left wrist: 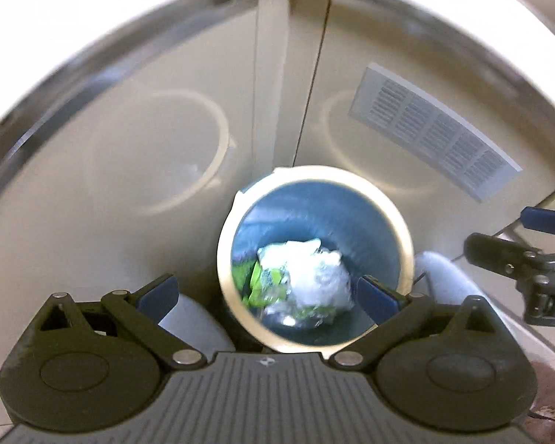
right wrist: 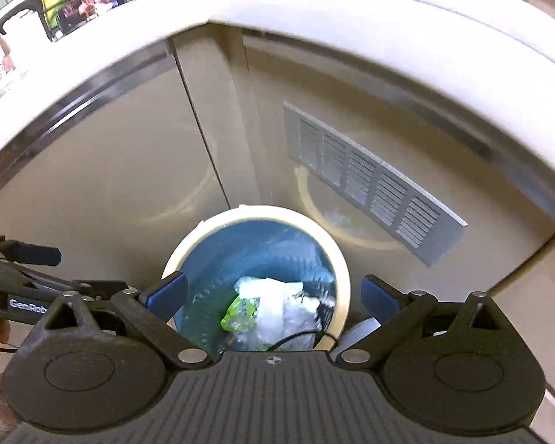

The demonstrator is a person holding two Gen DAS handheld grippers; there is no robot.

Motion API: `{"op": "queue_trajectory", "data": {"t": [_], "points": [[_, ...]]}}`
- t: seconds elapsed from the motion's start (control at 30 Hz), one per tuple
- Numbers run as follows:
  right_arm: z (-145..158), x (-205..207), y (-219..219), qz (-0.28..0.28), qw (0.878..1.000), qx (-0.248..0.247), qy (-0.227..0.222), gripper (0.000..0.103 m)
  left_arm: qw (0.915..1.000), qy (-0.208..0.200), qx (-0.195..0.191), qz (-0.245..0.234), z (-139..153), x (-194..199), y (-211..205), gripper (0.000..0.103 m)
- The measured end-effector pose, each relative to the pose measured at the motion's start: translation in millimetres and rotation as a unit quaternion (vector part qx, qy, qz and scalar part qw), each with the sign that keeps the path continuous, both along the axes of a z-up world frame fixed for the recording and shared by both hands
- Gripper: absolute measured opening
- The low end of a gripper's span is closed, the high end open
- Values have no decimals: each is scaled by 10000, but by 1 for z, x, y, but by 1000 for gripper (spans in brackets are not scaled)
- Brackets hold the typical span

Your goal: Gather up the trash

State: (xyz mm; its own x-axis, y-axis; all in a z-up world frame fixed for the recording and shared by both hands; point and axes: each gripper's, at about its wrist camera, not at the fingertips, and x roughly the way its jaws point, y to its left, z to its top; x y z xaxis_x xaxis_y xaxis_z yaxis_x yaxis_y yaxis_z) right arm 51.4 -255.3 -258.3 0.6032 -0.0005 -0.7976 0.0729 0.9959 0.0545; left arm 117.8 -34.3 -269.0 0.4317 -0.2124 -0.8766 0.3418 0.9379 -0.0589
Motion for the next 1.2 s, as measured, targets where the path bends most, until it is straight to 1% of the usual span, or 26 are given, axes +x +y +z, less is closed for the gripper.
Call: {"op": "queue_trajectory", "data": {"t": [0.13, 0.37, 0.57, 0.7, 0.83, 1.1, 1.2], "points": [[11, -18, 4, -30, 9996, -160, -243, 100, 9998, -196, 3, -29, 13, -12, -1, 103], [25, -33, 10, 160, 9970, -474, -591, 100, 9985, -541, 2, 3, 34, -22, 0, 103], [29, -37, 9, 209, 9958, -510, -730, 100, 9969, -783, -3, 60, 42, -27, 5, 103], [36, -41, 9, 220, 9937, -592, -924, 100, 9952, -977, -17, 102, 51, -29, 8, 103], [44, -41, 9, 233, 9915, -650, -1099, 101, 9931, -1174, 20, 35, 61, -32, 8, 103], [66, -37, 5, 251, 9879, -588, -1416, 102, 9913, -1308, -118, -111, 85, -28, 7, 103], [74, -34, 0, 191, 9860, -601, -1546, 102, 9898, -1418, -85, -136, 95, -23, 3, 103]]}}
